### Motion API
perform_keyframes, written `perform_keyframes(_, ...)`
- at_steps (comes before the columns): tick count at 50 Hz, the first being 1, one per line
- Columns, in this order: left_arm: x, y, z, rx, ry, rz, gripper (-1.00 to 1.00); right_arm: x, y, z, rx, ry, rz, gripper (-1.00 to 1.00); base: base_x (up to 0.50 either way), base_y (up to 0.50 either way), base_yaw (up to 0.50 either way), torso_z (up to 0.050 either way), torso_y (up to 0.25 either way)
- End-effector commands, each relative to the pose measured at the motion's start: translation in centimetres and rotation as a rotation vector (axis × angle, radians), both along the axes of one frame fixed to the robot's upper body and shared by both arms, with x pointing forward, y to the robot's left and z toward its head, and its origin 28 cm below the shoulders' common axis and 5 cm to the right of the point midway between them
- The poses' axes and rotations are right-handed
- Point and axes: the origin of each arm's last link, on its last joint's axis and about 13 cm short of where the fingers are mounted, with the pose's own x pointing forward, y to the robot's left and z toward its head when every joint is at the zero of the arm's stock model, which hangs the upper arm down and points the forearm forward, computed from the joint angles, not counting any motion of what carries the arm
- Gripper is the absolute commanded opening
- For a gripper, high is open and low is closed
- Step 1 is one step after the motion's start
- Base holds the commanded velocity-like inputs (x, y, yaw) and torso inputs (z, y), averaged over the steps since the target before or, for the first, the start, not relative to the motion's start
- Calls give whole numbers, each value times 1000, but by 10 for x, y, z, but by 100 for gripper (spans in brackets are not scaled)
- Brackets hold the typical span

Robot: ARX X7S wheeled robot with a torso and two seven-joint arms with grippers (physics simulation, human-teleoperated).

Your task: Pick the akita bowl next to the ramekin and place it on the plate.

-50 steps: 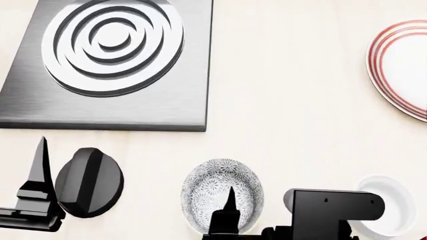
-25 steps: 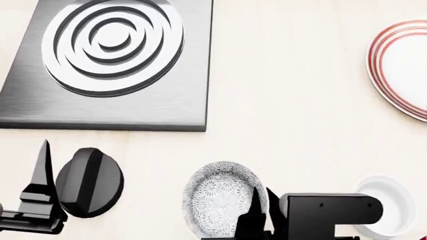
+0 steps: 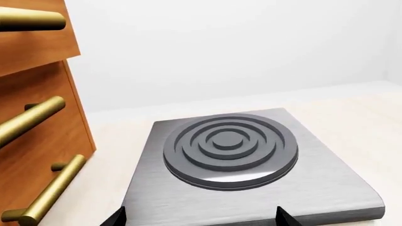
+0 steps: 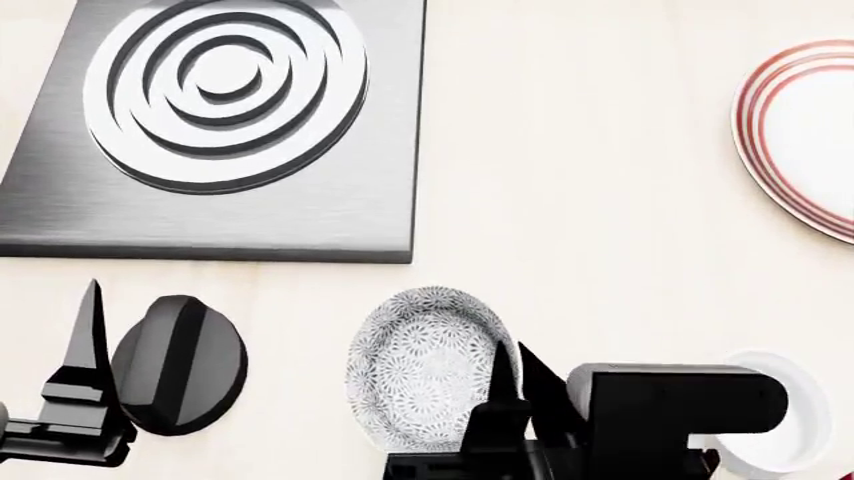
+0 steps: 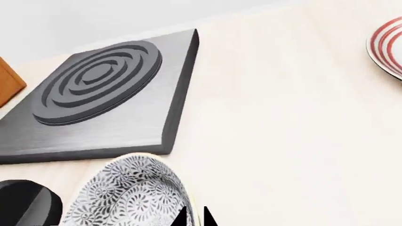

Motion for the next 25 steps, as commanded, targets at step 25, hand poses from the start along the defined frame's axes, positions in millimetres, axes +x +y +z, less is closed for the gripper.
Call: perform_keyframes(25, 1, 1, -3, -2, 7, 3, 100, 36, -8, 33, 194, -10, -17, -100, 0, 0, 0, 0, 0)
